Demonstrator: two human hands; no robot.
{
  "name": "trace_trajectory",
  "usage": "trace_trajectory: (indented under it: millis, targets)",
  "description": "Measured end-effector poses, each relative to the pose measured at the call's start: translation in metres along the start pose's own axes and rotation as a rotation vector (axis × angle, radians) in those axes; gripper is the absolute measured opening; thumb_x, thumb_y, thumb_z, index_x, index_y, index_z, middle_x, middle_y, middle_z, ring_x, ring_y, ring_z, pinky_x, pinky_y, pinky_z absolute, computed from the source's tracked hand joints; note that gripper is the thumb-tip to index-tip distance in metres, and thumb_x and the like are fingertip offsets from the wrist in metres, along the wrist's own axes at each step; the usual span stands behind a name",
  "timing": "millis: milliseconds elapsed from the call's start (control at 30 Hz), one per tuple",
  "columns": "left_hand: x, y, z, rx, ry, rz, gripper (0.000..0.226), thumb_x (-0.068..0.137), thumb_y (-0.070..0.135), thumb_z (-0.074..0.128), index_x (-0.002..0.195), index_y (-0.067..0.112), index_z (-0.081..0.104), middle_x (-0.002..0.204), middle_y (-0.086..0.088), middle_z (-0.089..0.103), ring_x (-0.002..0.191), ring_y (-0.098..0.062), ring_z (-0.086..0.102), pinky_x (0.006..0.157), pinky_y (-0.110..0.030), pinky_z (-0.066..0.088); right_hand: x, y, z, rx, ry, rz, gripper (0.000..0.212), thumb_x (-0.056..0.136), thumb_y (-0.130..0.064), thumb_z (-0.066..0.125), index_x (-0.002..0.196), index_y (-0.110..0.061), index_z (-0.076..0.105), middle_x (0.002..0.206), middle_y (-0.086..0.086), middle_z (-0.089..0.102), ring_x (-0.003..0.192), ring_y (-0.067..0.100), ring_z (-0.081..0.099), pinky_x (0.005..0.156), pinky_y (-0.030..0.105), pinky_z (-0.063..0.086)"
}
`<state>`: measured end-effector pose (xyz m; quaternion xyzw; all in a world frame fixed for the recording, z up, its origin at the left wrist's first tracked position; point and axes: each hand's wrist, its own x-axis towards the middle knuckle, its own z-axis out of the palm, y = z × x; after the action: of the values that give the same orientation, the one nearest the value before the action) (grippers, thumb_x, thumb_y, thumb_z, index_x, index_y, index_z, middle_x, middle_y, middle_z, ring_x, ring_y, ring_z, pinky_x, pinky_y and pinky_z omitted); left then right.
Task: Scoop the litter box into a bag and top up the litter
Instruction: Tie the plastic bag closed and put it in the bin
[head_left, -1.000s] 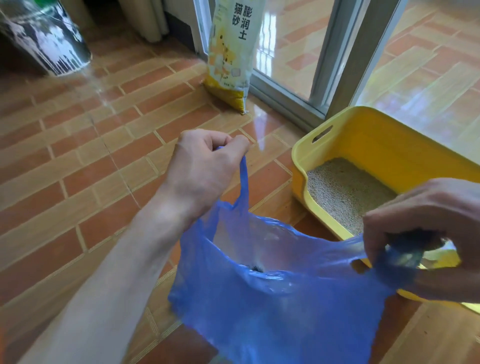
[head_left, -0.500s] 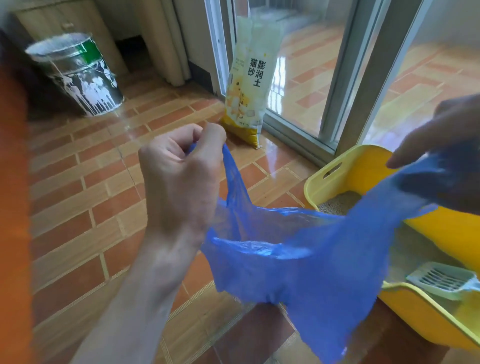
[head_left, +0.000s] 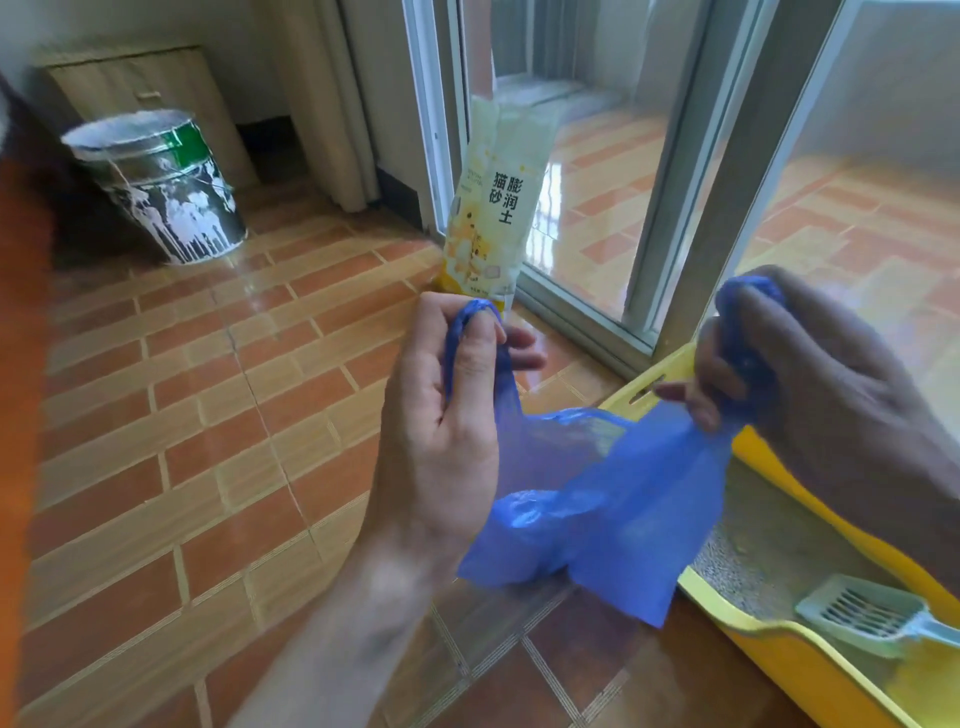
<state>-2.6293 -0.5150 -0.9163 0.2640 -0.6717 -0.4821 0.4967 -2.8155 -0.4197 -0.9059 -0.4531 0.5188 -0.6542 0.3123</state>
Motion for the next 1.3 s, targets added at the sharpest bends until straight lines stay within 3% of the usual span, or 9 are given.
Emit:
trace_trajectory:
  millis: [200,333,467,567,800,900,1067,1167,1300]
  targets:
    - [0.004,-0.010,0.011,-0.022,-0.024,-0.076,0.021,0.108,0.024,0.034,0.093,0.011,0.041,0.076,-0.008,0.037,0.062,-0.019,0.030,0.057,-0.030,0.030,0.018,0.004,0.020,0.140,-0.048,0.180,0.017,0.097,-0.026,0.054,0.088,-0.011,0.055,0.068,-0.002,0.021,0.053,0.014,0.019,0.056,0.029,0.022]
    - [0.006,-0.012,0.018,-0.087,-0.082,-0.122,0.009,0.095,0.014,0.034,0.097,0.010,0.042,0.078,0.000,0.042,0.066,-0.016,0.035,0.058,-0.023,0.038,0.017,0.003,0.030,-0.265,-0.172,-0.070,0.020,0.094,-0.033,0.068,0.106,-0.017,0.066,0.067,0.012,0.037,0.058,0.022,0.033,0.052,0.038,0.031]
    - [0.004,-0.016,0.027,-0.064,-0.145,-0.089,0.015,0.107,0.003,0.036,0.116,0.013,0.041,0.102,-0.012,0.067,0.087,-0.023,0.066,0.076,-0.036,0.056,0.023,0.011,0.043,-0.274,-0.210,-0.142,0.020,0.097,-0.024,0.068,0.117,-0.019,0.066,0.089,0.010,0.071,0.075,0.031,0.063,0.068,0.044,0.055]
    - [0.008,-0.015,0.033,-0.055,-0.152,-0.135,0.021,0.107,0.000,0.036,0.121,0.016,0.038,0.108,-0.013,0.068,0.093,-0.013,0.069,0.079,-0.025,0.055,0.031,0.023,0.044,-0.379,-0.144,-0.174,0.017,0.097,-0.030,0.069,0.114,-0.026,0.067,0.091,0.011,0.072,0.083,0.036,0.066,0.075,0.057,0.053]
    - [0.013,-0.020,0.041,-0.029,-0.123,-0.101,0.014,0.106,-0.002,0.035,0.114,0.010,0.034,0.090,-0.002,0.060,0.073,0.000,0.057,0.069,-0.017,0.048,0.047,0.038,0.046,-0.371,-0.055,-0.187,0.027,0.099,-0.027,0.067,0.088,-0.005,0.056,0.070,0.006,0.058,0.061,0.017,0.055,0.056,0.028,0.046]
    - [0.008,-0.027,0.042,-0.025,-0.129,-0.077,0.015,0.106,0.001,0.040,0.119,0.008,0.035,0.082,0.004,0.058,0.069,0.000,0.057,0.068,-0.014,0.045,0.045,0.044,0.043,-0.370,-0.059,-0.162,0.026,0.102,-0.025,0.061,0.086,-0.007,0.051,0.068,0.003,0.047,0.061,0.014,0.046,0.055,0.031,0.040]
    - [0.000,-0.042,0.033,0.176,-0.215,-0.054,0.020,0.108,0.029,0.047,0.099,0.015,0.058,0.069,0.005,0.061,0.062,-0.006,0.056,0.063,-0.022,0.044,0.045,0.034,0.034,-0.281,0.006,-0.171,0.022,0.104,-0.019,0.059,0.084,-0.013,0.049,0.066,-0.001,0.039,0.056,0.013,0.039,0.053,0.024,0.040]
    - [0.005,-0.048,0.032,0.275,-0.204,-0.032,0.034,0.110,0.032,0.041,0.081,0.017,0.053,0.063,0.004,0.055,0.061,-0.016,0.058,0.068,-0.042,0.051,0.049,0.034,0.026,-0.295,0.003,-0.111,0.018,0.103,-0.026,0.061,0.094,-0.012,0.055,0.069,0.001,0.039,0.058,0.014,0.037,0.055,0.026,0.038]
    - [0.027,-0.053,0.038,0.161,-0.074,-0.134,0.037,0.110,0.035,0.037,0.080,0.016,0.049,0.056,0.014,0.045,0.046,-0.011,0.044,0.054,-0.044,0.054,0.052,0.029,0.013,-0.308,0.048,-0.108,0.027,0.105,-0.038,0.052,0.099,-0.013,0.055,0.066,-0.008,0.039,0.061,0.014,0.034,0.059,0.035,0.033]
